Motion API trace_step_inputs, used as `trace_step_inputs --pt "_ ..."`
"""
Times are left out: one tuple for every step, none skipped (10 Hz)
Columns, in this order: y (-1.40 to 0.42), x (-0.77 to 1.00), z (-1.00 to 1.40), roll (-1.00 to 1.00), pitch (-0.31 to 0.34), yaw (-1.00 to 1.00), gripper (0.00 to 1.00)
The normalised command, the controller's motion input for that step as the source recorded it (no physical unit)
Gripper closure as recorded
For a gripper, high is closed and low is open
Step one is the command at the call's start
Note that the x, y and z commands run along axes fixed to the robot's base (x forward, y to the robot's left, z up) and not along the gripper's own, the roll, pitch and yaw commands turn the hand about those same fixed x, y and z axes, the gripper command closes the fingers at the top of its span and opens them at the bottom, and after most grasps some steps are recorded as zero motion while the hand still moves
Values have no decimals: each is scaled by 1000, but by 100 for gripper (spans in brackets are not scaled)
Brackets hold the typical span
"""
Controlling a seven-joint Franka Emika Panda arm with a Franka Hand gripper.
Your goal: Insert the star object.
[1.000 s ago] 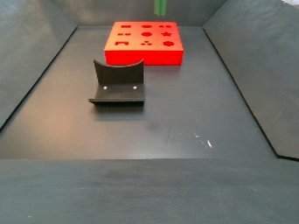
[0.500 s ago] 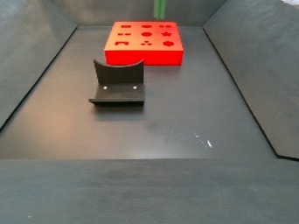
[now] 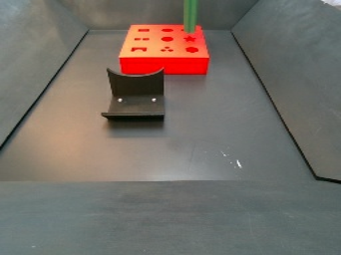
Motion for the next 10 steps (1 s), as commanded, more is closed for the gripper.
trace_step_inputs --pt "0 0 -323 -23 -17 -160 100" --pt "0 0 -294 -30 -20 -143 100" --pt "0 0 -289 -31 -29 -100 100" --pt "0 -11 -214 -1 -7 -66 100" --pt "-31 109 -103 -20 0 0 100" --pt "-6 157 -131 -37 -10 0 100" --pt "-11 177 -103 -54 -11 0 100" --pt "0 166 -154 -109 -50 -11 100" --pt "0 17 -311 -93 -84 -106 100" --pt "0 0 -346 -36 -54 -80 100"
